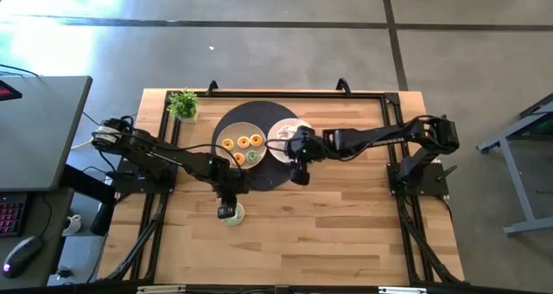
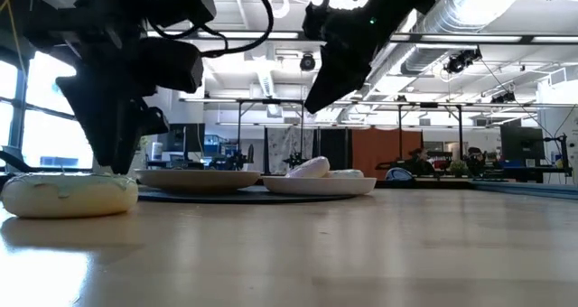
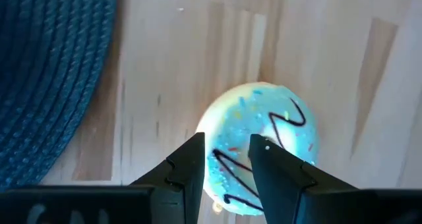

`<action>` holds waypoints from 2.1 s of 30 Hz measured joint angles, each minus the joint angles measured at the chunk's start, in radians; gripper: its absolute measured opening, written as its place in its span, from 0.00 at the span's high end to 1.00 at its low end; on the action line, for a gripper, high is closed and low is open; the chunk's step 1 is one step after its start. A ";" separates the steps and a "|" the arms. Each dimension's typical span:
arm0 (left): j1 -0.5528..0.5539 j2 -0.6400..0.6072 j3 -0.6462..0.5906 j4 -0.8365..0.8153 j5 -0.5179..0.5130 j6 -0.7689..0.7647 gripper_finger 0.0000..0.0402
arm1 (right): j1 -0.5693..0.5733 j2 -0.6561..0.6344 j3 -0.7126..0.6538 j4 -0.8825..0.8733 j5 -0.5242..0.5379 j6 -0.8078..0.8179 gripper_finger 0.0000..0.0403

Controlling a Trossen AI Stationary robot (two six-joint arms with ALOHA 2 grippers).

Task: Pick & Place donuts
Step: Put the large light green donut on the white plate

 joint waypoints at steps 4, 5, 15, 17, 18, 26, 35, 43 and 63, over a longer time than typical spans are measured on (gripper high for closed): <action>-0.042 0.000 0.000 0.013 -0.029 0.049 0.70 | 0.037 0.001 0.000 -0.038 -0.004 0.049 0.53; -0.058 0.000 0.001 0.013 -0.058 0.056 0.70 | 0.045 0.001 0.000 -0.044 -0.004 0.061 0.53; -0.162 0.013 0.002 0.011 -0.307 0.048 0.70 | 0.124 0.001 0.000 -0.044 -0.001 0.080 0.53; -0.162 0.013 0.002 0.009 -0.307 0.046 0.70 | 0.137 0.001 0.000 -0.042 -0.001 0.080 0.53; -0.162 0.013 0.002 0.011 -0.306 0.044 0.70 | 0.142 0.001 0.000 -0.040 -0.001 0.079 0.53; -0.161 0.052 0.002 0.037 -0.275 0.048 0.70 | 0.166 0.001 0.000 -0.038 -0.007 0.116 0.53; -0.160 0.117 0.008 0.051 -0.229 0.048 0.91 | 0.186 0.002 0.000 -0.245 -0.007 0.286 0.53; -0.138 0.097 0.160 0.047 -0.487 0.079 0.95 | 0.230 0.002 0.000 -0.447 -0.004 0.406 0.53; 0.233 0.241 0.334 0.392 -0.623 0.377 0.99 | 0.473 -0.203 0.000 -0.638 0.348 0.592 0.53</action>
